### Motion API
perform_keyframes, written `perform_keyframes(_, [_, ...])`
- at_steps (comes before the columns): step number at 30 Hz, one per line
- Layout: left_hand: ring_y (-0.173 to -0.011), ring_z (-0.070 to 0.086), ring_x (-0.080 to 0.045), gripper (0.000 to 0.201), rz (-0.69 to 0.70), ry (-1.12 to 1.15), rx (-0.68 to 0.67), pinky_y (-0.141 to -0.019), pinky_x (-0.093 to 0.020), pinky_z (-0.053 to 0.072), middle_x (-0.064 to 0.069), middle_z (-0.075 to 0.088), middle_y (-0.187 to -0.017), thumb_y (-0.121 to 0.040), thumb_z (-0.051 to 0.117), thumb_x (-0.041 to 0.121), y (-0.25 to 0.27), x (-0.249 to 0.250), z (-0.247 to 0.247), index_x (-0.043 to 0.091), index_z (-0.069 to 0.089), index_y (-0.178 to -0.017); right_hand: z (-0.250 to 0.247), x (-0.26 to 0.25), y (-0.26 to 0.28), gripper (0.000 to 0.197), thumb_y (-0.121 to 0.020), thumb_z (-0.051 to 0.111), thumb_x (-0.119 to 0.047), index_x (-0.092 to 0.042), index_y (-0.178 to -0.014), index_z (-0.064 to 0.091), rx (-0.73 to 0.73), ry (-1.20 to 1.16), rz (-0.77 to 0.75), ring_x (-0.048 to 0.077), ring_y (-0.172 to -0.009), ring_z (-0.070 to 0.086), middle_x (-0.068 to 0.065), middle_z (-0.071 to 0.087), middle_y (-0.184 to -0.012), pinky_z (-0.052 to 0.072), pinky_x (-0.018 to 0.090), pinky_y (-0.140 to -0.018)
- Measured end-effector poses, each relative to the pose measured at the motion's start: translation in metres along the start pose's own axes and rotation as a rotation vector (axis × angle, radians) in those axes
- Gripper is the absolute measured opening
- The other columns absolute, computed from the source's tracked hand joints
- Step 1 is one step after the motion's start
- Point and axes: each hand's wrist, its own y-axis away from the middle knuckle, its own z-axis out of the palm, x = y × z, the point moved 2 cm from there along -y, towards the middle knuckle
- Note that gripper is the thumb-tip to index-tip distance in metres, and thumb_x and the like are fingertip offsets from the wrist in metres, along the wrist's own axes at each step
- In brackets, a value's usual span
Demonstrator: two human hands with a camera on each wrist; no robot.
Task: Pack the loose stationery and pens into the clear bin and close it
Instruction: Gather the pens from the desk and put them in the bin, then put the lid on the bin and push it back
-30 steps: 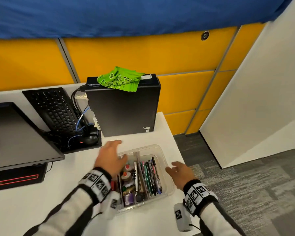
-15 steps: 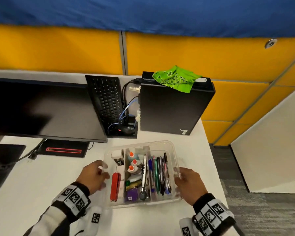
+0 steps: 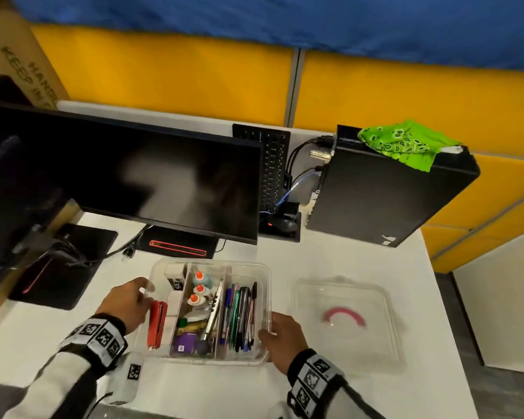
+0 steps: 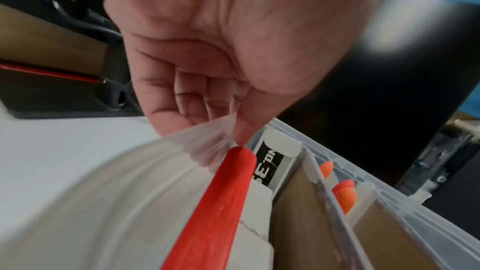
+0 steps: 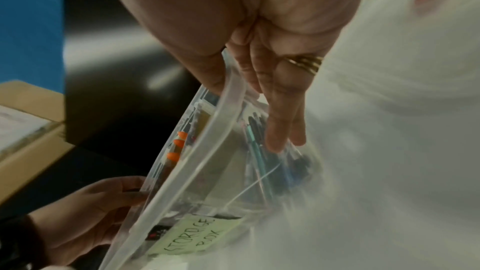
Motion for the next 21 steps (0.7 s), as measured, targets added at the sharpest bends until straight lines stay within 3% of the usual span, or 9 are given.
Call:
perform_keyframes(2, [-0.066, 0.071, -0.022, 0.016, 0.015, -0.040, 0.012, -0.076, -0.040, 0.060, 0.000, 0.071, -0.074, -0.093, 0.062, 0.019, -0.008, -0.009, 0.008, 0.025, 0.063, -0.107, 0.005, 0.002, -0.002, 0.012, -0.087, 0.064, -0.028, -0.038, -0.081, 0.066, -0.016, -0.060, 0.031, 0.019, -0.083, 0.070, -0.006, 0.067, -0.086, 0.062, 0.040, -0.073])
perform_keyframes(4, [-0.069, 0.070, -0.023, 0.022, 0.046, -0.062, 0.025, -0.077, -0.039, 0.059, 0.001, 0.071, -0.074, -0.092, 0.062, 0.023, -0.014, -0.012, 0.012, 0.029, 0.063, -0.113, -0.004, 0.008, -0.006, 0.019, -0.085, 0.066, -0.038, -0.024, -0.097, 0.071, -0.019, -0.208, 0.133, 0.031, -0.092, 0.071, 0.003, 0.071, -0.097, 0.062, 0.043, -0.077])
perform_keyframes(6, [-0.064, 0.071, -0.020, 0.021, 0.054, -0.024, -0.003, -0.072, -0.036, 0.059, 0.002, 0.072, -0.070, -0.092, 0.064, 0.022, -0.017, -0.010, 0.010, 0.030, 0.063, -0.112, -0.034, 0.026, -0.015, 0.020, -0.091, 0.066, -0.033, -0.020, -0.106, 0.070, 0.126, -0.236, 0.168, 0.029, -0.096, 0.069, 0.005, 0.072, -0.109, 0.059, 0.040, -0.081])
perform_keyframes(9, [-0.056, 0.071, -0.016, 0.020, 0.050, 0.057, -0.034, -0.063, -0.030, 0.056, 0.000, 0.073, -0.068, -0.093, 0.066, 0.019, -0.018, -0.009, 0.008, 0.030, 0.063, -0.109, -0.115, 0.066, -0.024, 0.045, -0.084, 0.075, -0.032, -0.018, -0.125, 0.062, 0.529, 0.219, 0.195, 0.032, -0.112, 0.063, 0.010, 0.065, -0.122, 0.045, 0.046, -0.103])
perform_keyframes(12, [-0.057, 0.071, -0.018, 0.017, 0.029, 0.140, -0.036, -0.060, -0.028, 0.053, -0.004, 0.074, -0.069, -0.094, 0.067, 0.019, -0.015, -0.010, 0.008, 0.026, 0.064, -0.109, -0.182, 0.119, -0.016, 0.084, -0.081, 0.074, -0.045, -0.016, -0.149, 0.035, 0.637, 0.500, 0.597, 0.046, -0.132, 0.040, 0.019, 0.040, -0.147, 0.034, 0.056, -0.108])
perform_keyframes(14, [-0.056, 0.070, -0.019, 0.014, 0.009, 0.201, -0.031, -0.059, -0.028, 0.053, -0.005, 0.075, -0.069, -0.094, 0.067, 0.019, -0.013, -0.010, 0.011, 0.025, 0.066, -0.106, -0.203, 0.149, -0.004, 0.088, -0.081, 0.075, -0.045, -0.008, -0.147, 0.033, 0.573, 0.495, 0.752, 0.046, -0.132, 0.041, 0.024, 0.041, -0.146, 0.032, 0.055, -0.112])
perform_keyframes(16, [-0.054, 0.069, -0.019, 0.012, 0.001, 0.267, -0.053, -0.059, -0.028, 0.054, -0.004, 0.076, -0.070, -0.093, 0.068, 0.019, -0.012, -0.010, 0.015, 0.024, 0.067, -0.104, -0.207, 0.167, 0.002, 0.077, -0.079, 0.078, -0.041, -0.003, -0.138, 0.044, 0.531, 0.442, 0.766, 0.043, -0.126, 0.051, 0.025, 0.053, -0.138, 0.039, 0.048, -0.109])
perform_keyframes(19, [-0.052, 0.062, -0.023, 0.014, -0.017, 0.455, -0.140, -0.062, -0.033, 0.055, -0.011, 0.078, -0.077, -0.094, 0.066, 0.014, -0.012, -0.012, 0.019, 0.015, 0.066, -0.108, -0.204, 0.174, 0.006, 0.041, -0.085, 0.073, -0.038, -0.006, -0.111, 0.067, 0.477, 0.313, 0.688, 0.035, -0.116, 0.063, 0.019, 0.067, -0.125, 0.049, 0.038, -0.099])
perform_keyframes(21, [-0.057, 0.059, -0.027, 0.019, -0.036, 0.547, -0.201, -0.065, -0.038, 0.056, -0.017, 0.078, -0.082, -0.094, 0.065, 0.009, -0.011, -0.013, 0.017, 0.011, 0.064, -0.112, -0.204, 0.155, 0.015, 0.021, -0.091, 0.069, -0.024, -0.004, -0.098, 0.070, 0.405, 0.105, 0.666, 0.034, -0.099, 0.068, 0.019, 0.072, -0.108, 0.053, 0.043, -0.098])
